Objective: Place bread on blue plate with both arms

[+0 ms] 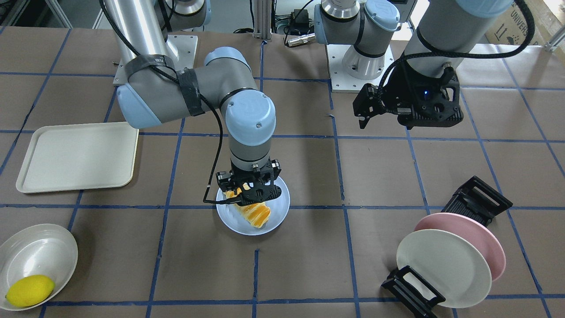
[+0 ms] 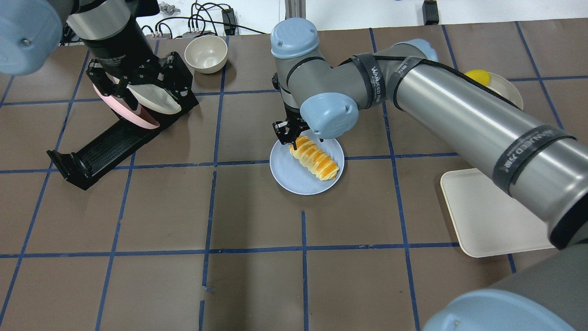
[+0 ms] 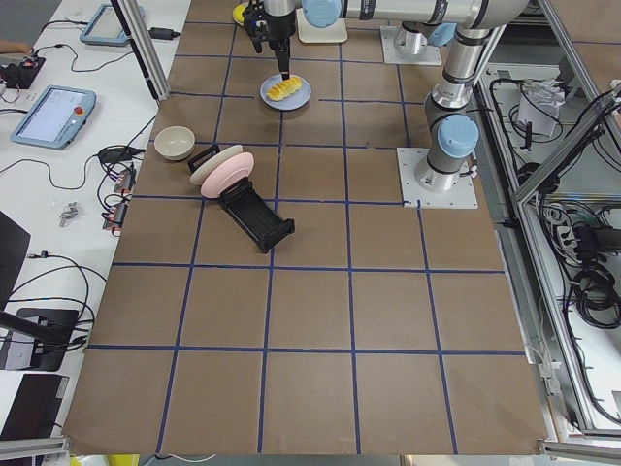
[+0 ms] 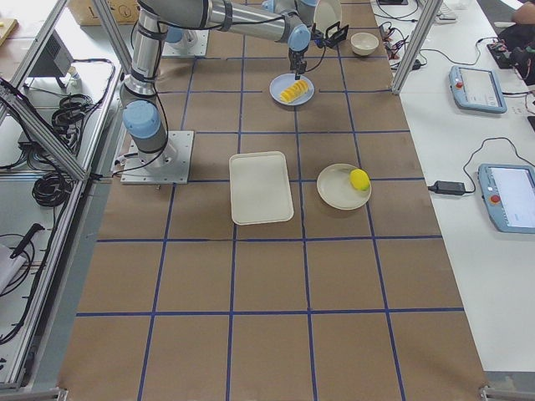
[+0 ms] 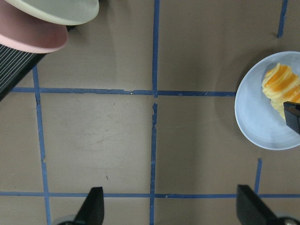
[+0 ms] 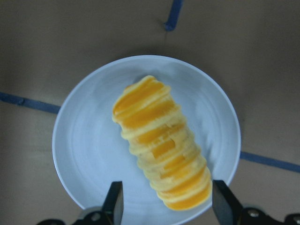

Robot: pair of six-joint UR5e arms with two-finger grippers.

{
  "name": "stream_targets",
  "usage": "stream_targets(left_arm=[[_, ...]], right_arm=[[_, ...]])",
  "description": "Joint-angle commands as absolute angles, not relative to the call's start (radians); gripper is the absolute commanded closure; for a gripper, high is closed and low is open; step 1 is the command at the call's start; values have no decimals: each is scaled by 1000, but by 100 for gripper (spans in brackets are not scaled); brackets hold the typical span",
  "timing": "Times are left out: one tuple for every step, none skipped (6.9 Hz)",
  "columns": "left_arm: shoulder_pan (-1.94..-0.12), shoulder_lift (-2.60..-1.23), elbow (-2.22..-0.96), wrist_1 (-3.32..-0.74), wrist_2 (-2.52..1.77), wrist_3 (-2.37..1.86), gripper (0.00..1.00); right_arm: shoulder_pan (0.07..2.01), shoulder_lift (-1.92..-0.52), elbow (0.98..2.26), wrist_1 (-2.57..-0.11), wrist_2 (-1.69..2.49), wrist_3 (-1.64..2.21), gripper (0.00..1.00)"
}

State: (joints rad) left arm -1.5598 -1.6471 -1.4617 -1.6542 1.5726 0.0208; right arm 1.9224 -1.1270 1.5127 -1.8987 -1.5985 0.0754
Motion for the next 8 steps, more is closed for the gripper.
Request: stream_targets(left_arm=[[-1555, -1617, -1463, -1669, 1608, 52, 0], [-1557, -1608, -1463, -1669, 1608, 52, 0], [-1557, -1599, -1459, -1678, 1611, 52, 0], [-1552, -1574, -1457, -1728, 1605, 52, 0], [-1545, -1598, -1445, -1726, 1605, 54, 0], [-1546, -1632, -1431, -1727, 1606, 51, 0], [-1545, -1631, -1428, -1727, 1606, 51, 0], [-1546, -1631, -1428, -1727, 1606, 51, 0]], right_arm=[[1773, -1306, 1604, -1818, -1595, -91, 13], [1685, -1427, 1682, -1812, -1600, -138, 6], [1580, -1557, 1756, -1762, -1597, -185, 1], [1506, -1669, 1767, -1661, -1592, -216, 0], [1487, -1725, 1775, -1605, -1588, -218, 0], [1491, -1741, 1790, -1602, -1582, -207, 0], [1494, -1758, 1795, -1601, -1568, -207, 0], [1503, -1753, 1786, -1601, -1566, -207, 0]])
